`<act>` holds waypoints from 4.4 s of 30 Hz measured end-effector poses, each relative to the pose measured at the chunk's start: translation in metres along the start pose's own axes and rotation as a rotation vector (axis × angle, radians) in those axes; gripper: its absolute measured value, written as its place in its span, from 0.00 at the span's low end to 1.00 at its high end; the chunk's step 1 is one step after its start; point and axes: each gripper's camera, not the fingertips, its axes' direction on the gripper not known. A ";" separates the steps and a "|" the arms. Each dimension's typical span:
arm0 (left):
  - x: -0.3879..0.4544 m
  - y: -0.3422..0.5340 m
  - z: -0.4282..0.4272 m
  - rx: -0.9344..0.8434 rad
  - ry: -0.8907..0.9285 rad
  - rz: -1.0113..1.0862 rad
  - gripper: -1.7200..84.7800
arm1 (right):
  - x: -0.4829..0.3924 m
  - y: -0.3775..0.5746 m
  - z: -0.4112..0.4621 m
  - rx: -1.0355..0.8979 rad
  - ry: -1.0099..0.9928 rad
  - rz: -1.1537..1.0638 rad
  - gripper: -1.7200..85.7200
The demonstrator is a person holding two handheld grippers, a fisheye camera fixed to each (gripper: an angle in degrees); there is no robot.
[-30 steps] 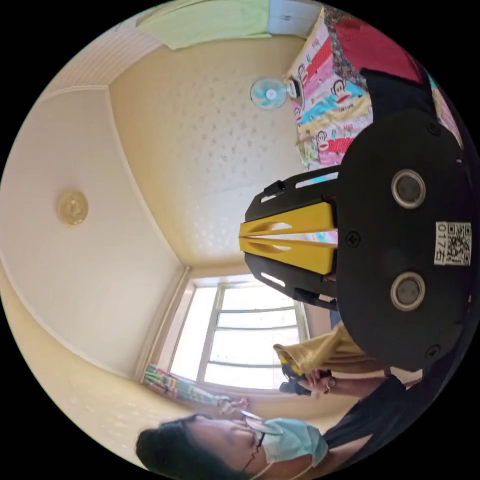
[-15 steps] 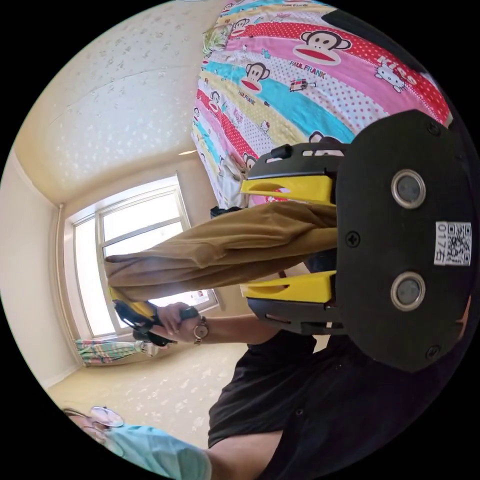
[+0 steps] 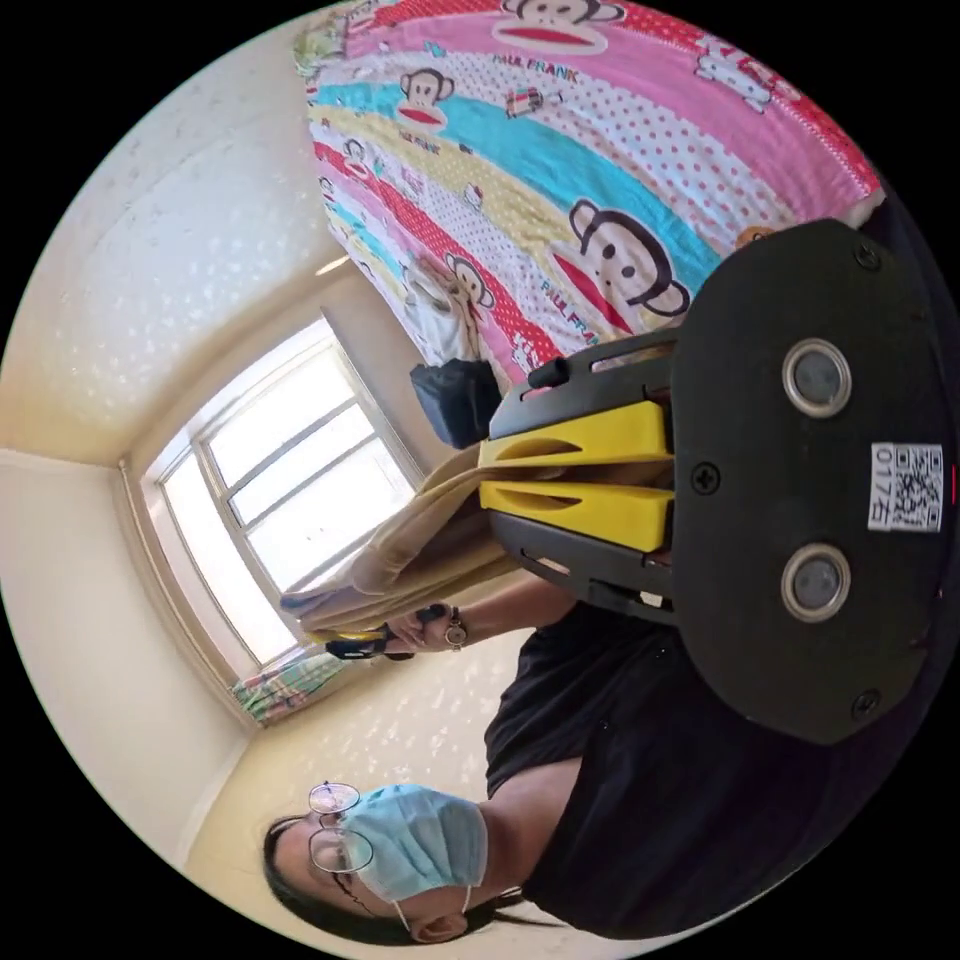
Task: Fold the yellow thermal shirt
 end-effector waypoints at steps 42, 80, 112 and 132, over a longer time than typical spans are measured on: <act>-0.381 0.224 0.167 -0.668 -0.300 -0.714 0.08 | 0.286 0.141 -0.053 -0.208 0.668 0.723 0.11; -0.362 0.260 0.065 -0.814 -0.173 -0.838 0.05 | 0.235 0.121 -0.114 -0.631 0.485 0.654 0.06; -0.330 0.276 -0.005 -0.704 -0.176 -0.952 0.01 | 0.197 0.052 -0.491 0.056 0.373 0.687 0.06; -0.318 0.260 0.034 -0.802 -0.087 -0.856 0.01 | 0.177 0.189 -0.521 0.446 0.637 0.782 0.17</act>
